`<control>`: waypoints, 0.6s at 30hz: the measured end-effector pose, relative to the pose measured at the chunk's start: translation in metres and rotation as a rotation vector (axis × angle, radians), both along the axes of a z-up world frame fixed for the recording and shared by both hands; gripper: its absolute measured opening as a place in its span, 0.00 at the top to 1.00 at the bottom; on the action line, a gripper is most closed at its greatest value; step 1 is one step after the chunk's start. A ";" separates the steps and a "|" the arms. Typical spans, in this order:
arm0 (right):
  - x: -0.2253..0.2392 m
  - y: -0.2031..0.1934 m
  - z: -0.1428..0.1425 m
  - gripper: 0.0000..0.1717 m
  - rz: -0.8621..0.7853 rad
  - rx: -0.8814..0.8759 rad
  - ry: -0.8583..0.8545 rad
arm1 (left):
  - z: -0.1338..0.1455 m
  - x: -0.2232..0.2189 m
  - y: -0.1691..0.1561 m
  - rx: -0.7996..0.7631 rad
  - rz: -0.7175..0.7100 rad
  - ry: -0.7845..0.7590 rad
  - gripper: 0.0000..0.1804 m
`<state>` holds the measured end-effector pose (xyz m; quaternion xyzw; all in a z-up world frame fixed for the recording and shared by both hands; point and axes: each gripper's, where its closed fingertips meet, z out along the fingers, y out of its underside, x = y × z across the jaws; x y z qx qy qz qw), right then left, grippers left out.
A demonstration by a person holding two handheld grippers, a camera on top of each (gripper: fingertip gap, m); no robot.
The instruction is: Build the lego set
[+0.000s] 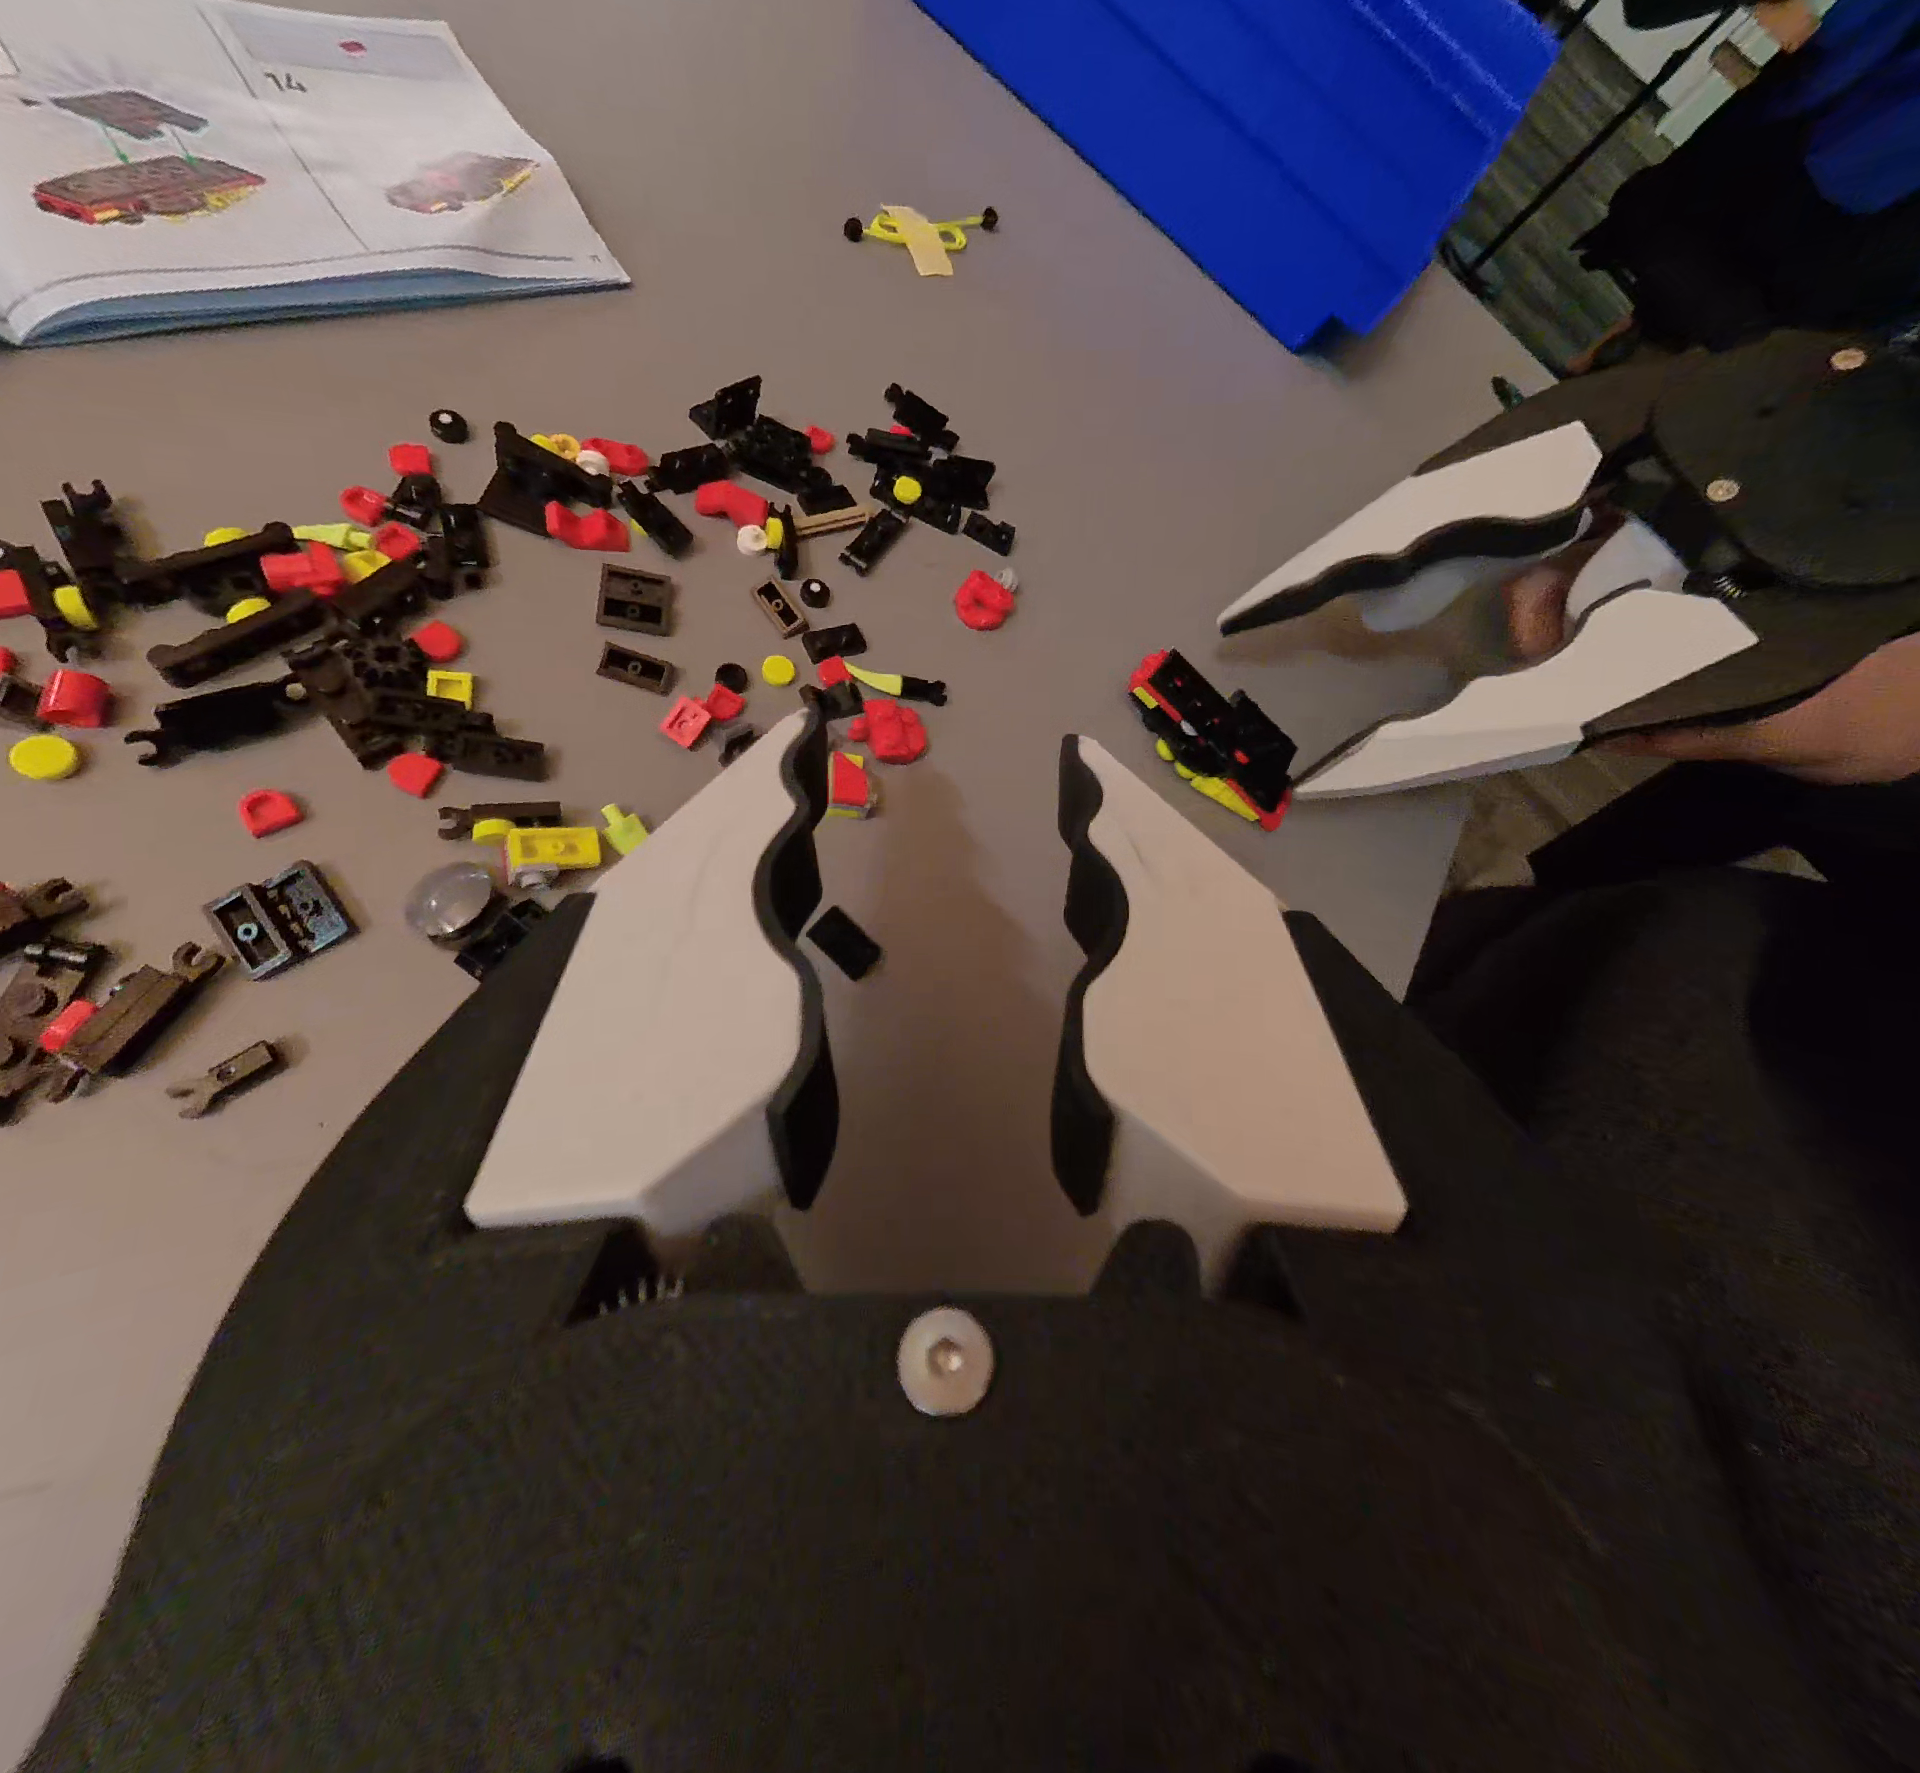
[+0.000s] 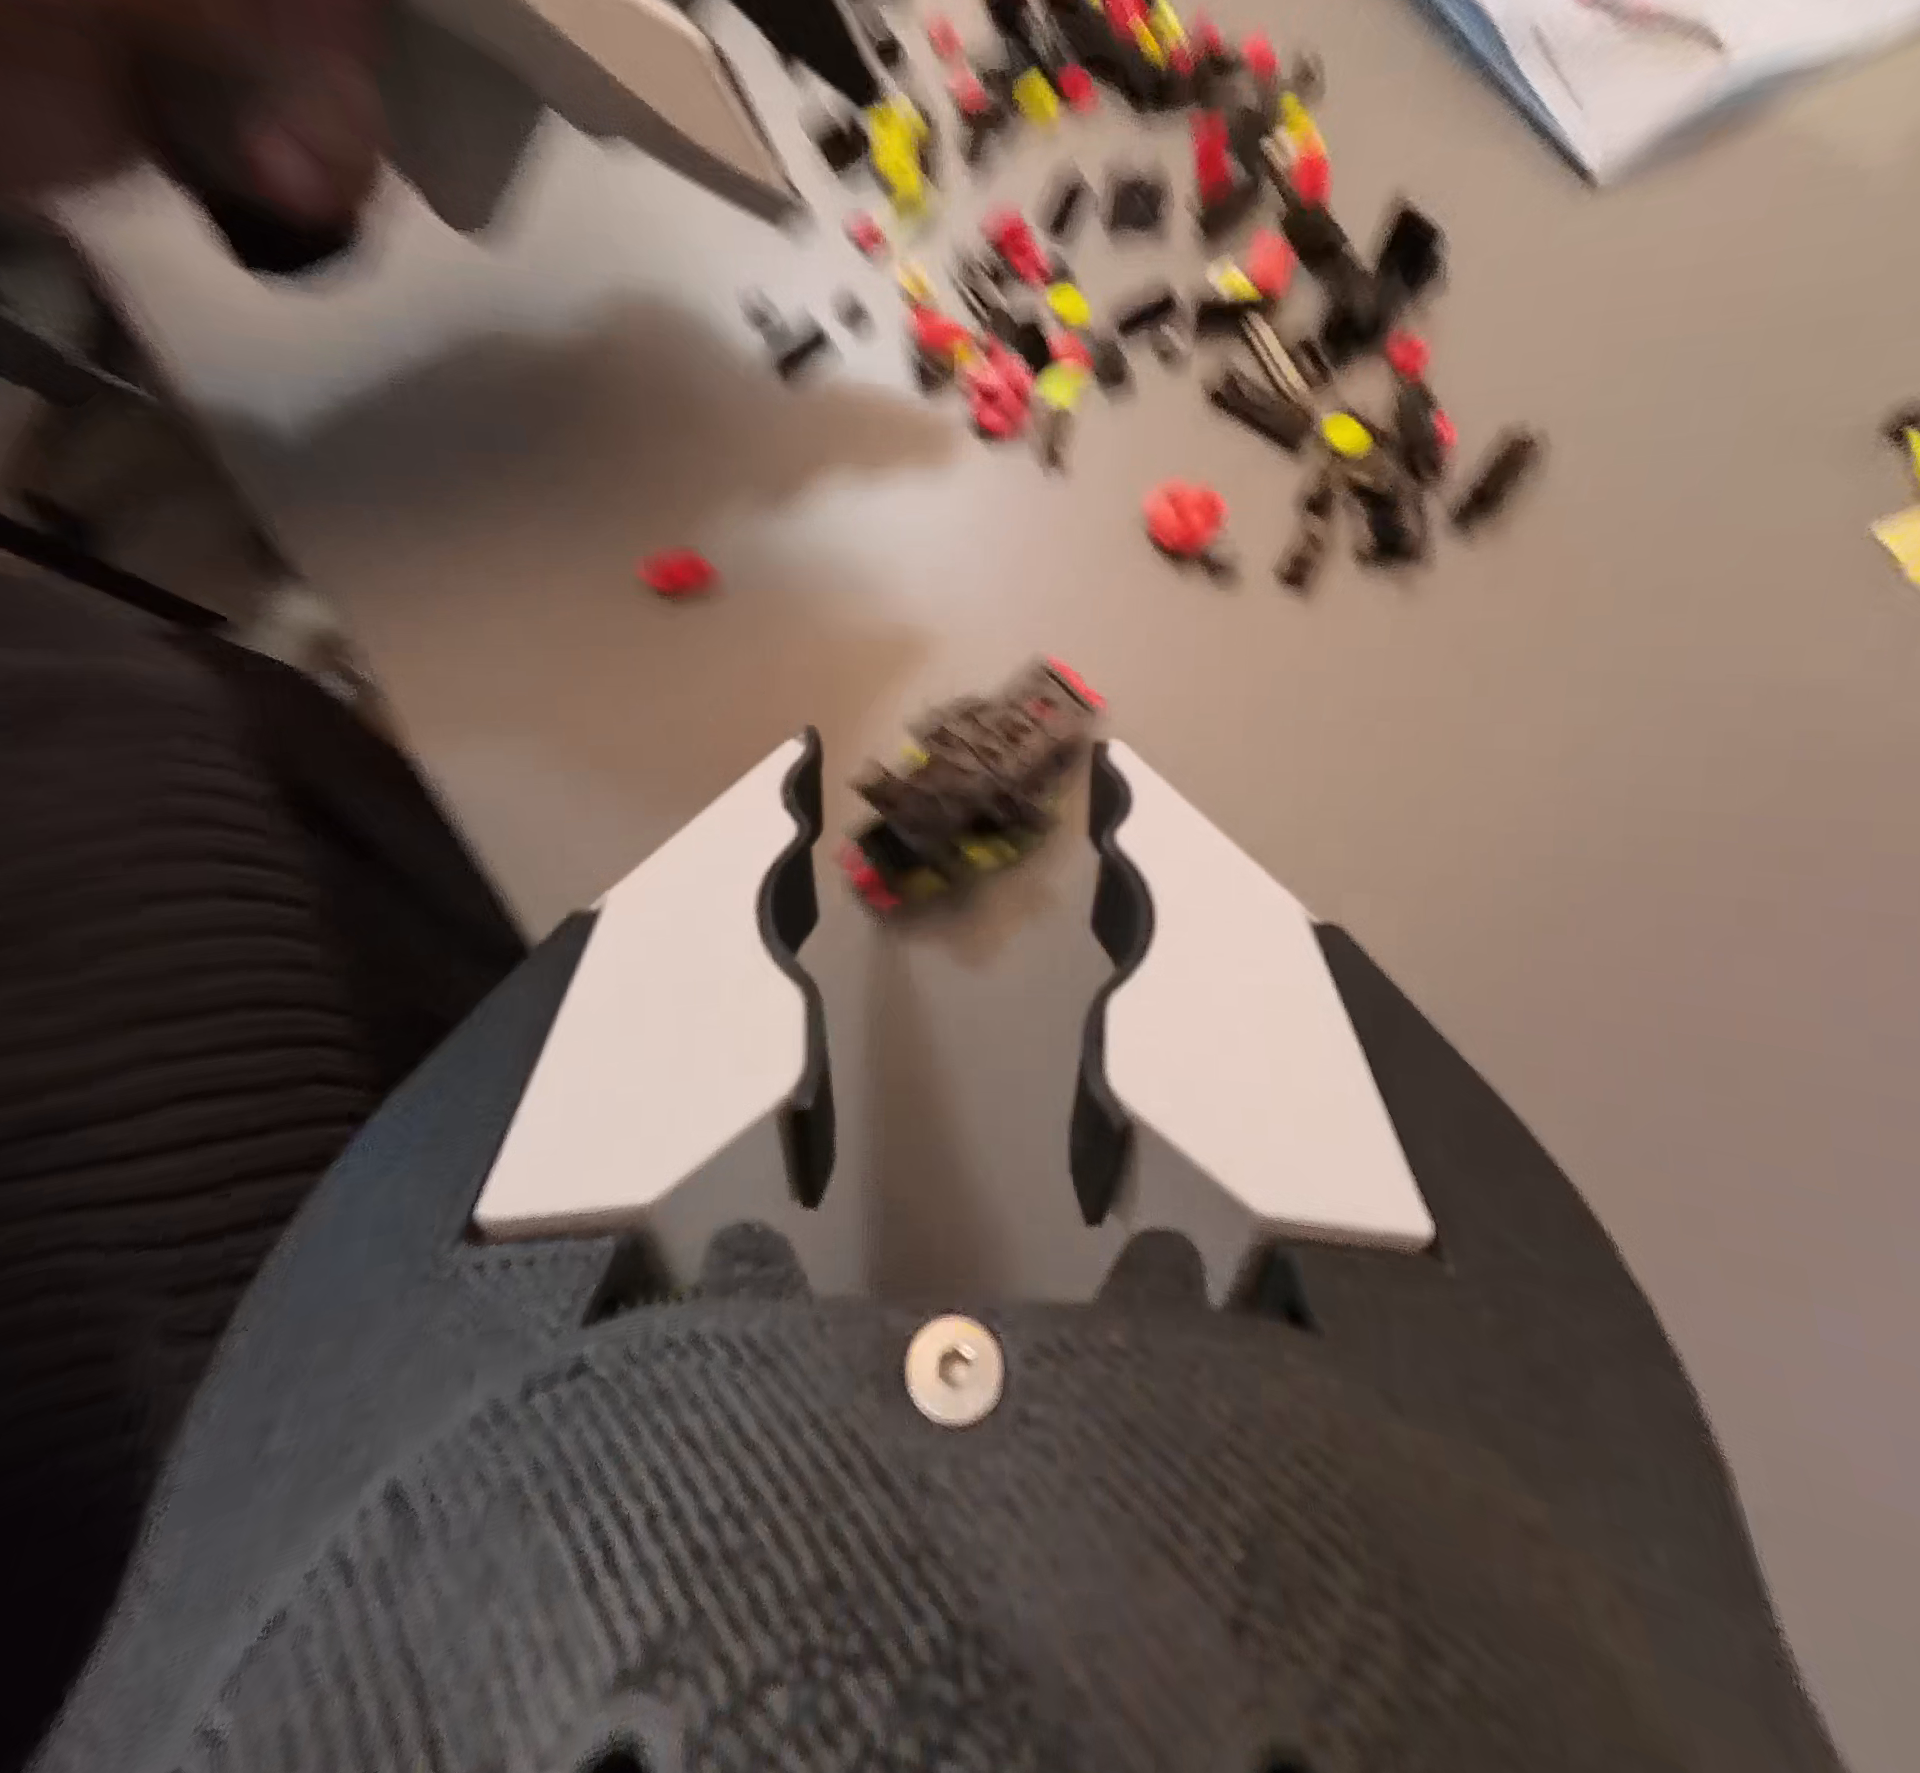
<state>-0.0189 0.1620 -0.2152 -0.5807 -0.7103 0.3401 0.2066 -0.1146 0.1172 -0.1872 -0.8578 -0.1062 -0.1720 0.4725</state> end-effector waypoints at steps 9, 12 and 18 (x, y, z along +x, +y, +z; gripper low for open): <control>0.007 -0.006 -0.013 0.69 0.031 -0.069 -0.059 | 0.000 -0.011 0.006 0.025 0.027 -0.088 0.77; 0.010 -0.005 -0.020 0.69 0.010 -0.049 -0.084 | 0.001 -0.009 0.012 0.029 0.005 -0.092 0.77; 0.012 0.016 -0.022 0.73 -0.066 -0.020 -0.088 | 0.001 -0.012 0.017 0.028 -0.004 -0.099 0.77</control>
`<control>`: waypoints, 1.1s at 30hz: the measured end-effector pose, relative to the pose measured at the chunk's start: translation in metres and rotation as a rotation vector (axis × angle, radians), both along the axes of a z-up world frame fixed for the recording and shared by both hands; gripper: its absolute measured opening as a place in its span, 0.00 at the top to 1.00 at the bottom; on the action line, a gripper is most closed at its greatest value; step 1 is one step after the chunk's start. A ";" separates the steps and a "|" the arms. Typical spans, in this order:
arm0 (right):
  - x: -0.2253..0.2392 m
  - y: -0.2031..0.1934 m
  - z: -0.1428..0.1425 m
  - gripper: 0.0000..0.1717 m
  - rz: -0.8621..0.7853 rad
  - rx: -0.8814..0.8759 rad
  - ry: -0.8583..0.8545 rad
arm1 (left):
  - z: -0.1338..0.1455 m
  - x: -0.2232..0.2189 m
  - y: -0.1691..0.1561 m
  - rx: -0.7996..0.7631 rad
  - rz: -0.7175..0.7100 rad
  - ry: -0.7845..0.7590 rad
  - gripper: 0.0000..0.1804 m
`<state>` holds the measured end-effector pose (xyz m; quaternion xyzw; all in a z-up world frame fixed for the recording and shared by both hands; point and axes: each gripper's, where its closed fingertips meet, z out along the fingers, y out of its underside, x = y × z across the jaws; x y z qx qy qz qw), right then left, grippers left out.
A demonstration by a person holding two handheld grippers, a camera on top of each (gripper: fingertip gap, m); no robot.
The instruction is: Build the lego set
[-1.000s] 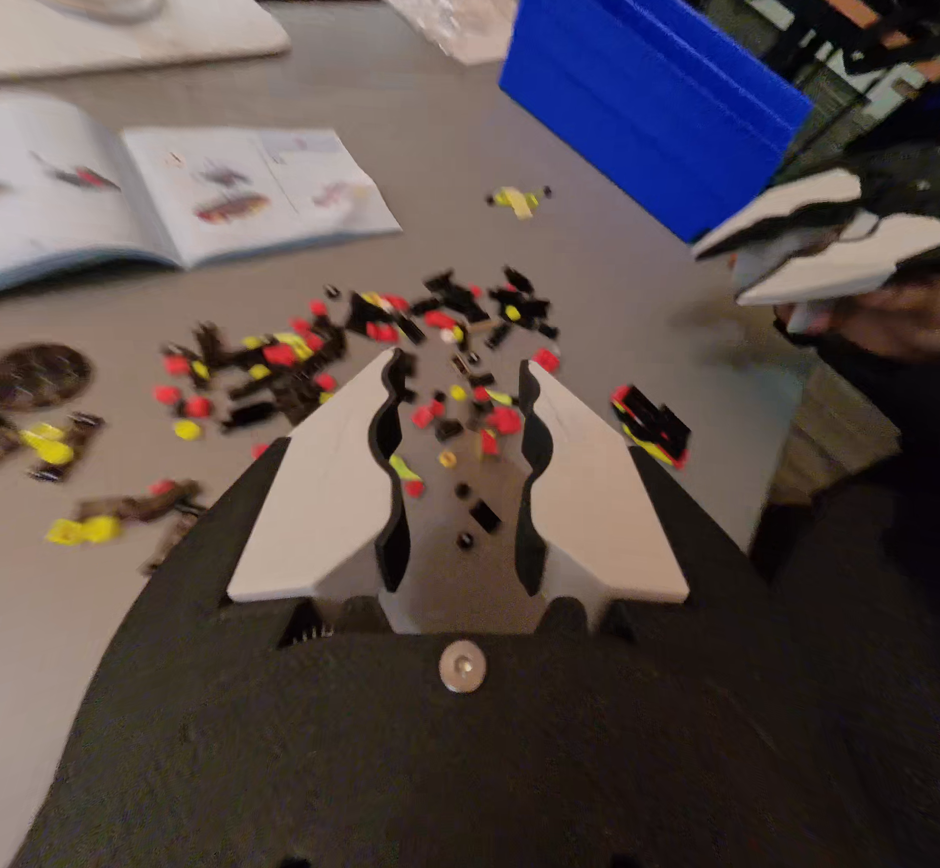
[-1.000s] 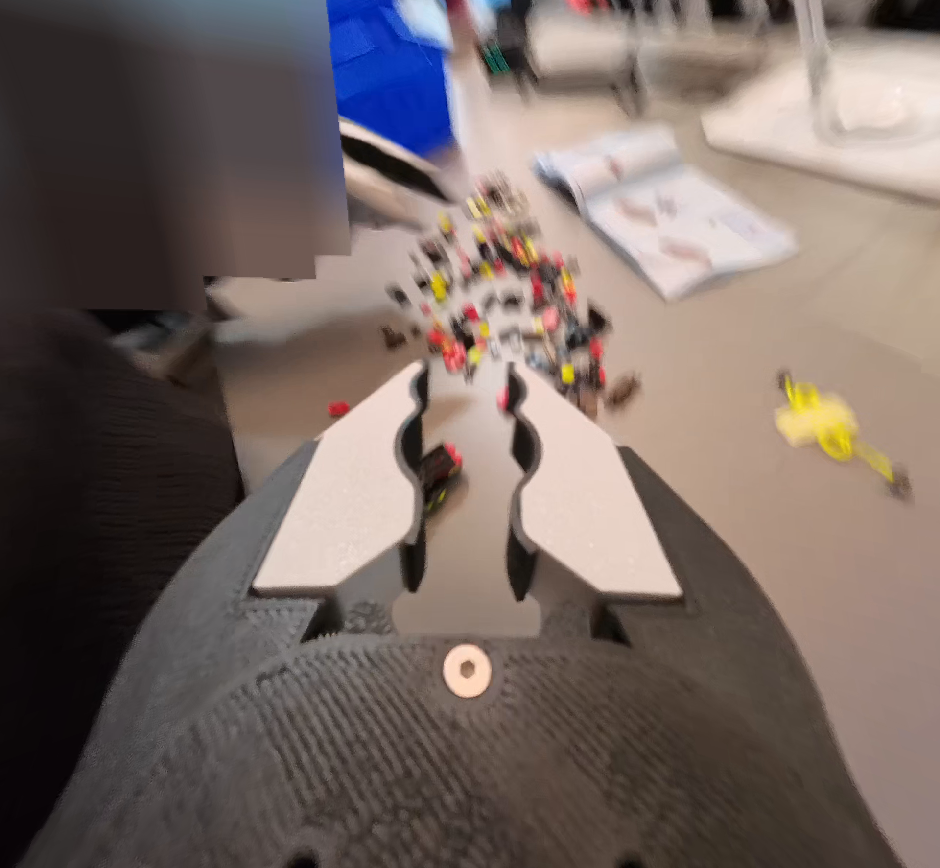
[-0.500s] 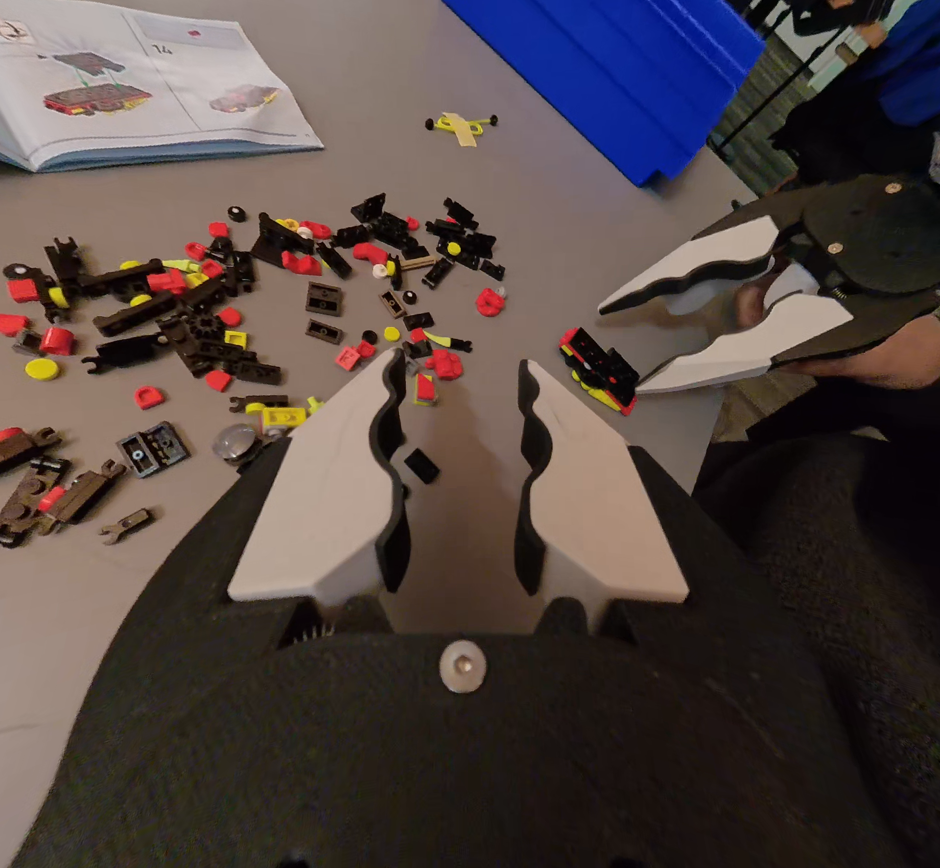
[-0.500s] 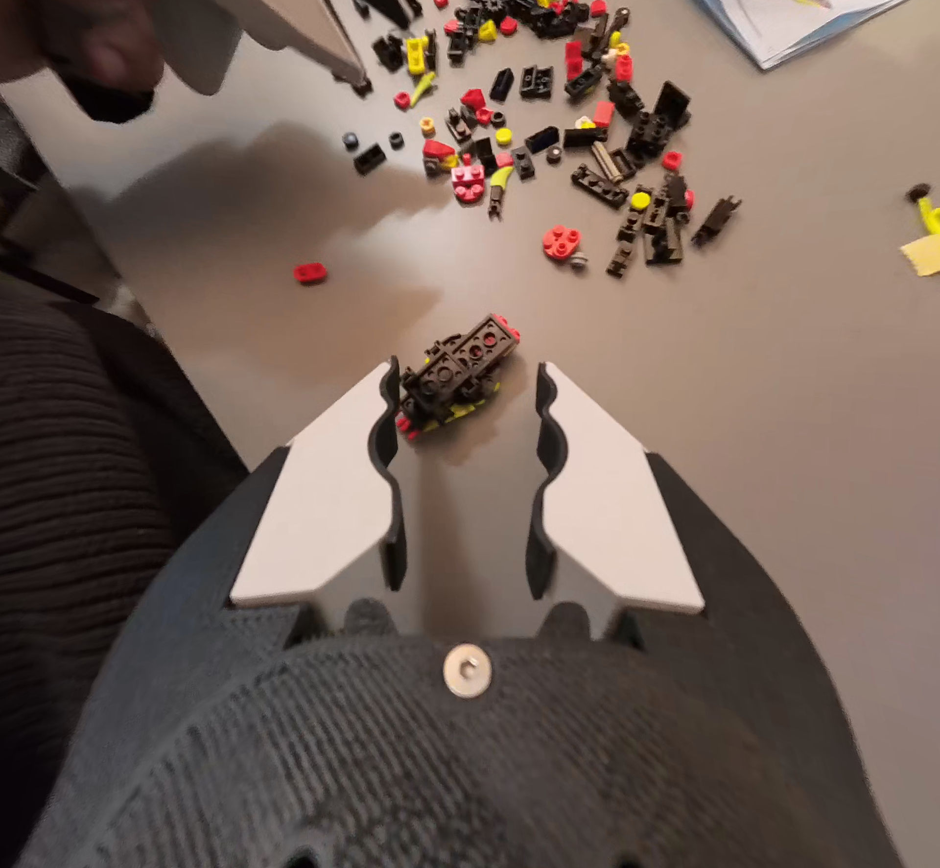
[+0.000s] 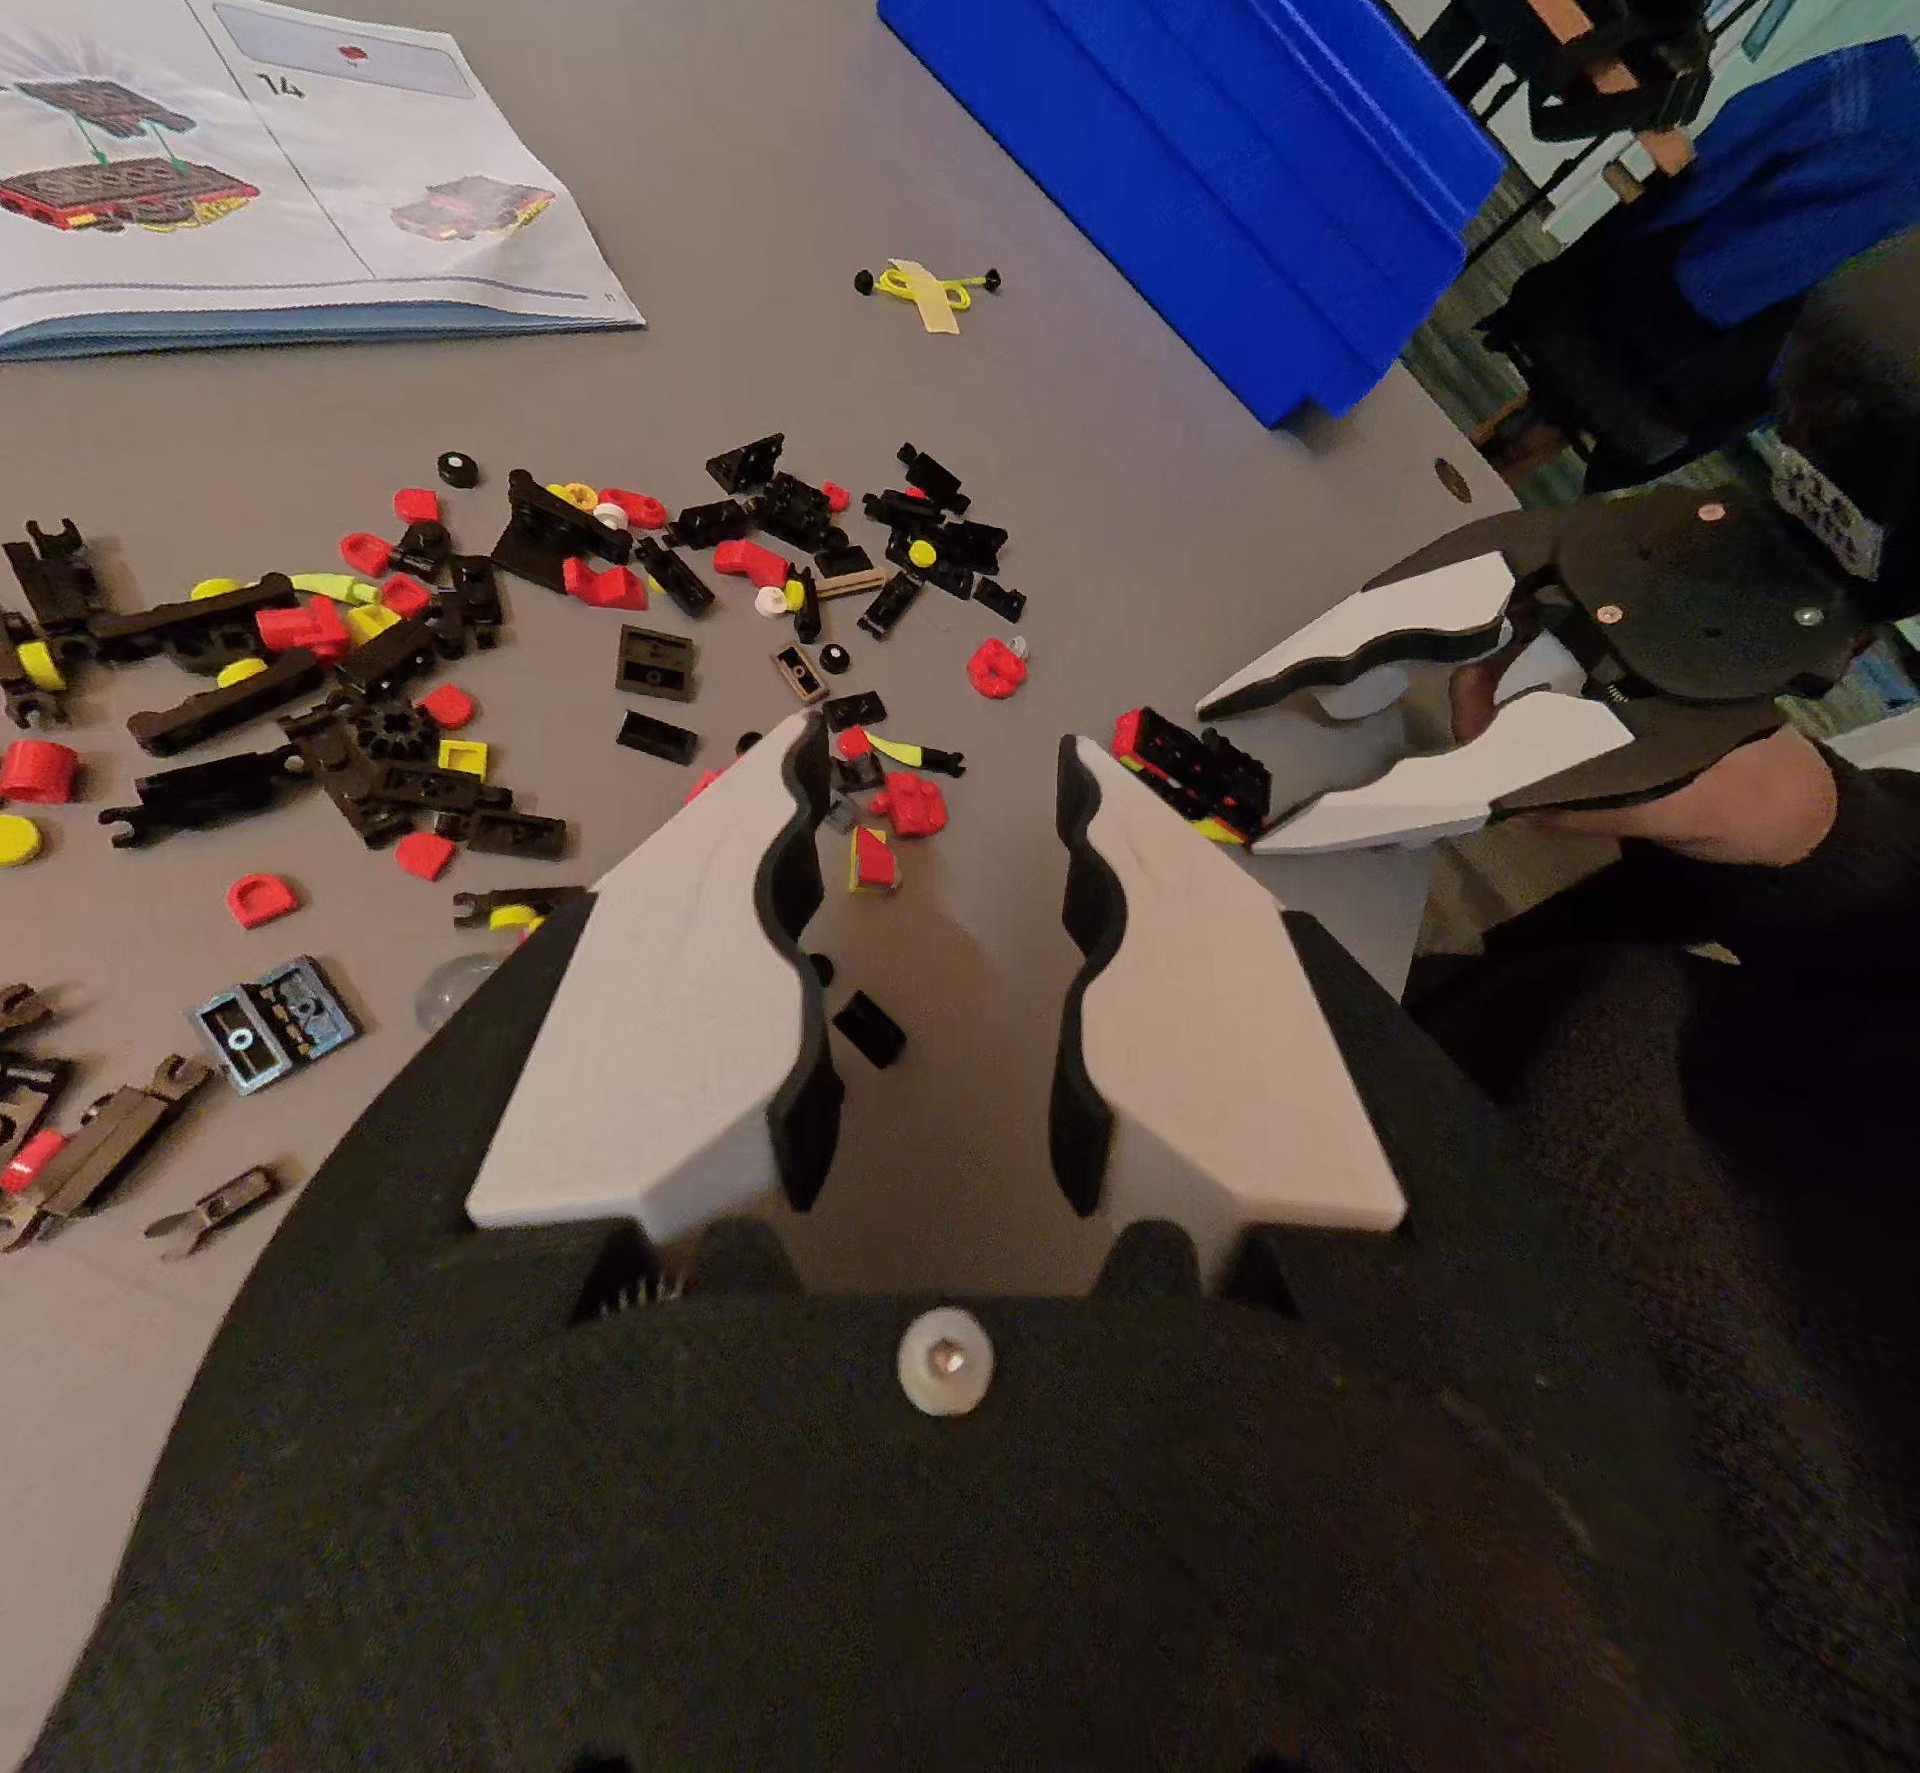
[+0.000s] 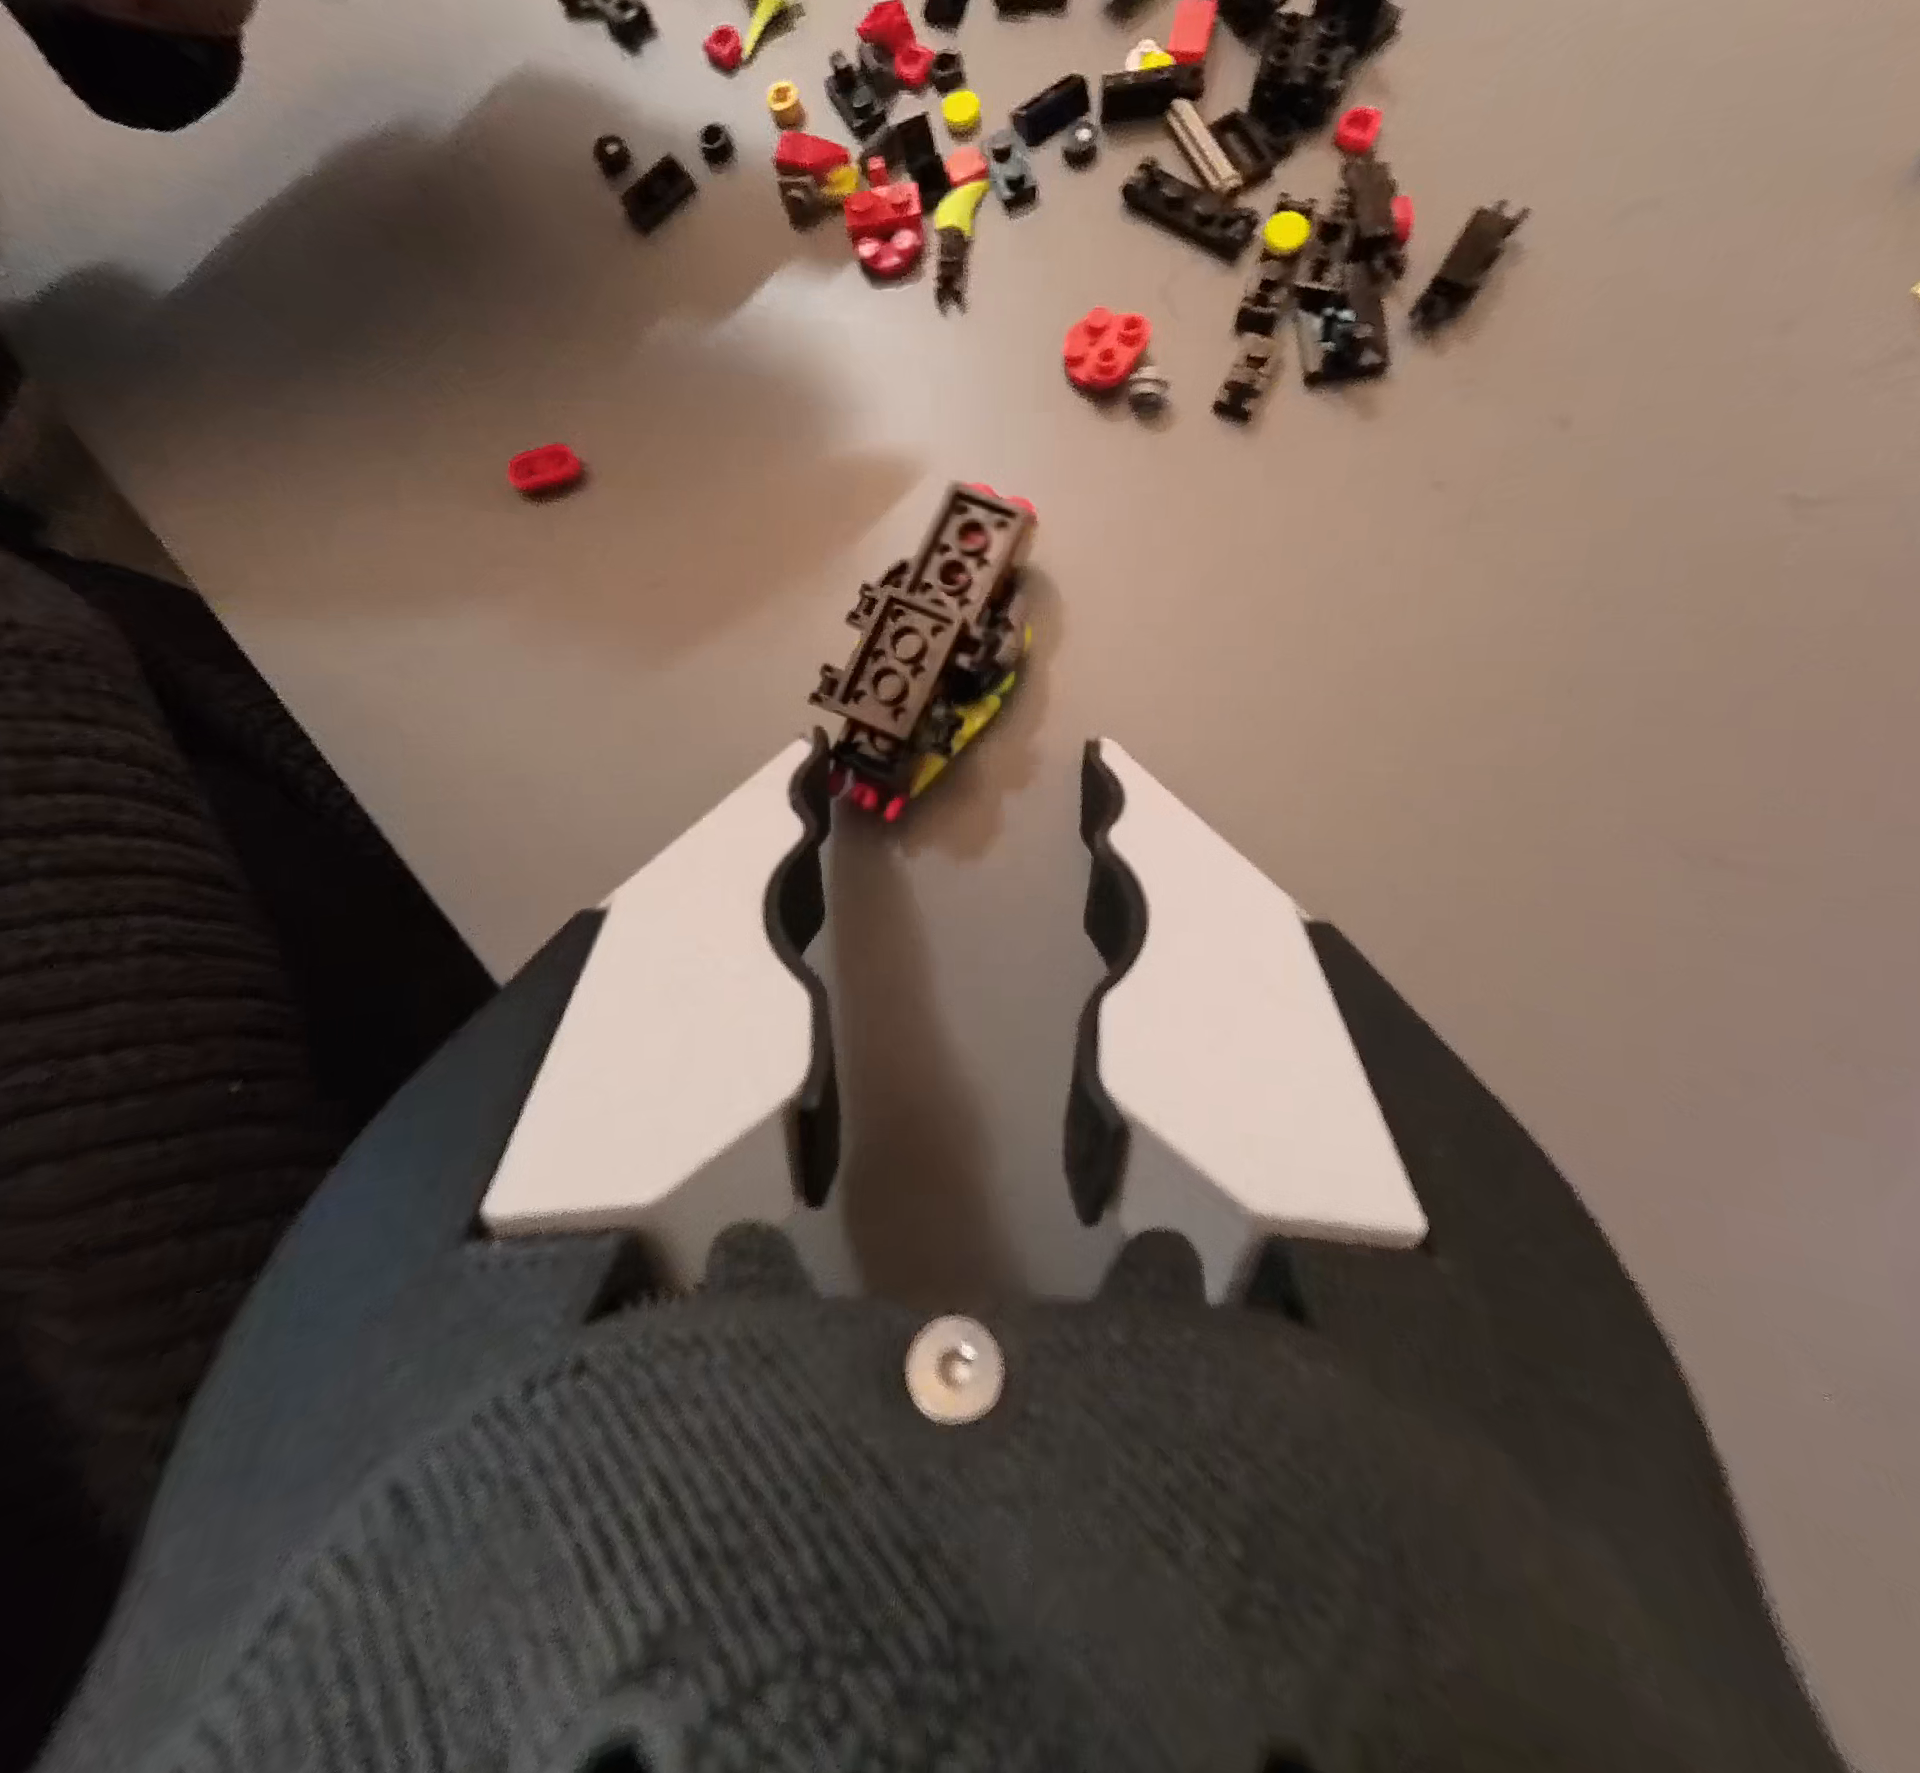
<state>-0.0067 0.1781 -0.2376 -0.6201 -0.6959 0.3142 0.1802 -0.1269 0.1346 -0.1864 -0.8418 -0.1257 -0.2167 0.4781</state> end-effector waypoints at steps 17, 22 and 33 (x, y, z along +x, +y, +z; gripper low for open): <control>-0.010 0.022 0.003 0.75 -0.032 -0.119 0.061 | -0.009 -0.002 0.005 -0.025 -0.005 -0.111 0.76; -0.013 0.030 0.003 0.76 -0.040 -0.120 0.070 | -0.013 -0.004 0.009 -0.028 -0.011 -0.131 0.76; -0.021 0.041 0.003 0.76 -0.053 -0.130 0.081 | -0.014 -0.007 0.014 -0.015 -0.014 -0.114 0.76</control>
